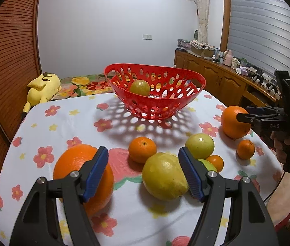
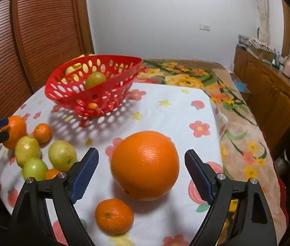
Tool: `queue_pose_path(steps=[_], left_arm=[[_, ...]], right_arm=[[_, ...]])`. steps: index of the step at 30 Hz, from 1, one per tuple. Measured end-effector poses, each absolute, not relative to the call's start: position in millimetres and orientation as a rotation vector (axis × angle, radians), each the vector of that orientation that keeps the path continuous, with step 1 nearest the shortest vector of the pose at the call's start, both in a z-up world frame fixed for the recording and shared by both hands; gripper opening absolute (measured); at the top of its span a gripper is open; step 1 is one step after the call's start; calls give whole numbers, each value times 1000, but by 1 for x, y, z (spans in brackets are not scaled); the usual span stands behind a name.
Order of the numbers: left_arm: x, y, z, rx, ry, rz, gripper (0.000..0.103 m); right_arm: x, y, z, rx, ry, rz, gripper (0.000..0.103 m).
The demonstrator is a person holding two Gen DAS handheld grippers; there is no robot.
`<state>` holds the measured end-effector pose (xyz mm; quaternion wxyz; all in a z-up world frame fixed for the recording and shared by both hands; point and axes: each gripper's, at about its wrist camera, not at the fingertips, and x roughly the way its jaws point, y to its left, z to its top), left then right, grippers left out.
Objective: Organize fruits
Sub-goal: 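Move the right tool to the large orange and close on it, then grasp the yellow lemon with the left tool while the right tool holds the orange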
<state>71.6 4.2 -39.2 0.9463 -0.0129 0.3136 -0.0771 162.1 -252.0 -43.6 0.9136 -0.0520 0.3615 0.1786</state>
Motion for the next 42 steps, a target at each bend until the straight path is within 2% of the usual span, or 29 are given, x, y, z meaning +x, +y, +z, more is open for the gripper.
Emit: queue_pose_path(steps=[24,27,32,42], left_arm=[[75,-15,-58,-45,705,-186,71],[76,-18,-61,-38,718,-186,71],[78,-20,-66,-46,733,-203,63],[89,-17,-77,-109,783,-223,64]], right_arm=[[187,-245,-82,-121,856,365,90],[186,-245,-80,-128,846,358,85],[185,-246,-80,-118,842,366,85],[184,-246,-81,-117,834,362,85]])
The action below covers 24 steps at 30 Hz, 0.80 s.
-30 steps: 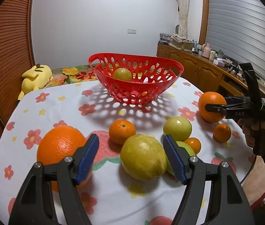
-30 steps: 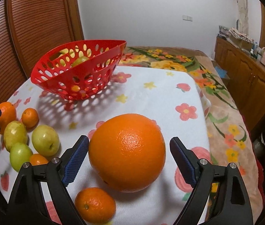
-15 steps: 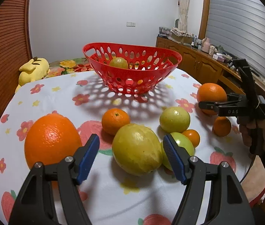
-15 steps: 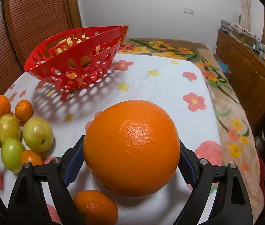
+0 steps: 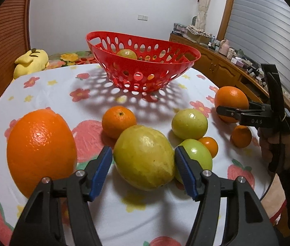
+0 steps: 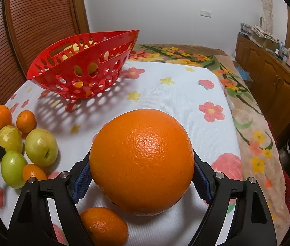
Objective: Organize fruits
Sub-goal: 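Grasp the yellow lemon with the left tool while the right tool holds the orange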
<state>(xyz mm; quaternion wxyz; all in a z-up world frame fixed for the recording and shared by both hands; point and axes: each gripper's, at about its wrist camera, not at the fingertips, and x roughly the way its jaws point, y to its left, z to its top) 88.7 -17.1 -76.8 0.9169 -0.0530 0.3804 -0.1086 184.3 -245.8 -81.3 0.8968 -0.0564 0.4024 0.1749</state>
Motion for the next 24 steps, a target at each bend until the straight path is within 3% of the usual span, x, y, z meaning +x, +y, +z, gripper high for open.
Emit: queue_pose_path(steps=[24], left_arm=[[78,-11,-76,-54,780,-218,62]], right_arm=[[183,-245,-81,-120,834,374,85]])
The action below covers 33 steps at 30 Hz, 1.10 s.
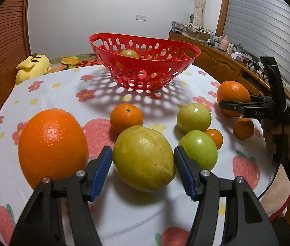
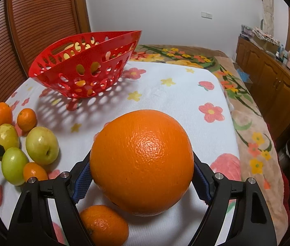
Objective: Organize fruits
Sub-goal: 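Grasp the yellow lemon with the left tool while the right tool holds the orange, then carry the orange and lemon over the red basket with both tools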
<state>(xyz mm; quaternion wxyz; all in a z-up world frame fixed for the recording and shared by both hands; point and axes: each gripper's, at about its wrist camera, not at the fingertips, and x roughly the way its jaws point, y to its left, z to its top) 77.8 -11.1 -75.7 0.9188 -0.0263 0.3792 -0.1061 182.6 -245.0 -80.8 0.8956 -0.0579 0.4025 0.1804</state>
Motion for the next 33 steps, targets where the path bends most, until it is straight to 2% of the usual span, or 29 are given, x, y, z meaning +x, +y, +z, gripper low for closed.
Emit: queue_pose_path(steps=[12,20,33], left_arm=[[80,-14,-83,-60,806,-234,65],[80,-13,-81,-79,796,-242,61],[75,-6,-49,-97,705,-235,61]], right_arm=[[179,-235,-80,-124,845,421,84],[179,-233,-80,-110,847,433,84],[171,-225,-51,-100,788,480,84]])
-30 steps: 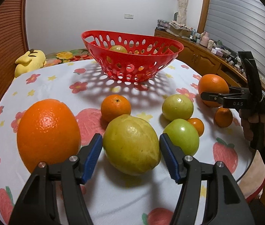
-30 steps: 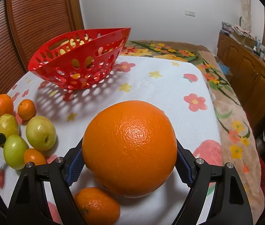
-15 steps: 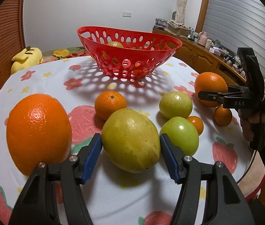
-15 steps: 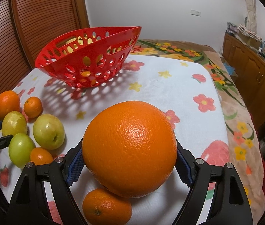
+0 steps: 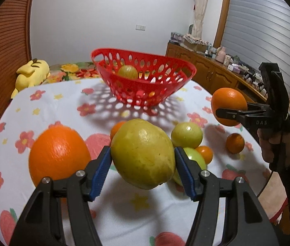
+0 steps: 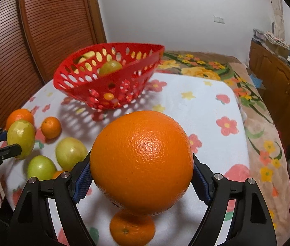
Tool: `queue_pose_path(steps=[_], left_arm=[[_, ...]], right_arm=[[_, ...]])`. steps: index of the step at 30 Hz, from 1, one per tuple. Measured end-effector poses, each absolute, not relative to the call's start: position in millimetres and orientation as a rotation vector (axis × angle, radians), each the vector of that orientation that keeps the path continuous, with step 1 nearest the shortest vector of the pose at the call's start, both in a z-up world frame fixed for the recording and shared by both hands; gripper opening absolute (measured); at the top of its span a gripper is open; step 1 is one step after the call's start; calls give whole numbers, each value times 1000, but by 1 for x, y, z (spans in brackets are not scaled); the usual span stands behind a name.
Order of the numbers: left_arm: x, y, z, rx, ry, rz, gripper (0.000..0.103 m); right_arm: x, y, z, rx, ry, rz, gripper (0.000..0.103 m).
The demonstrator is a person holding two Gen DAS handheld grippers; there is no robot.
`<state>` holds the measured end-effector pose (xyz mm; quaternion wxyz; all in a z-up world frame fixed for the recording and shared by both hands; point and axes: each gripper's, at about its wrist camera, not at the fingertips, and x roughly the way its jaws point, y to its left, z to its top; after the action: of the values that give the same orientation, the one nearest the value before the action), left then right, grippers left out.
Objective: Organize fruits
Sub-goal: 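Carry the orange and lemon over the red basket with both tools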
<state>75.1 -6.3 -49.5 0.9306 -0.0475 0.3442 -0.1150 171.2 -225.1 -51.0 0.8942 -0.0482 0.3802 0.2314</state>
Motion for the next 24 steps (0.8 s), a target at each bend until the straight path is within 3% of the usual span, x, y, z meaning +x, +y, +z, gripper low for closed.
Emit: queue_pose_path(steps=[24], left_arm=[[93,1,5,-67,586,-225,61]], right_arm=[[163,-197,28,-160,654,565,84]])
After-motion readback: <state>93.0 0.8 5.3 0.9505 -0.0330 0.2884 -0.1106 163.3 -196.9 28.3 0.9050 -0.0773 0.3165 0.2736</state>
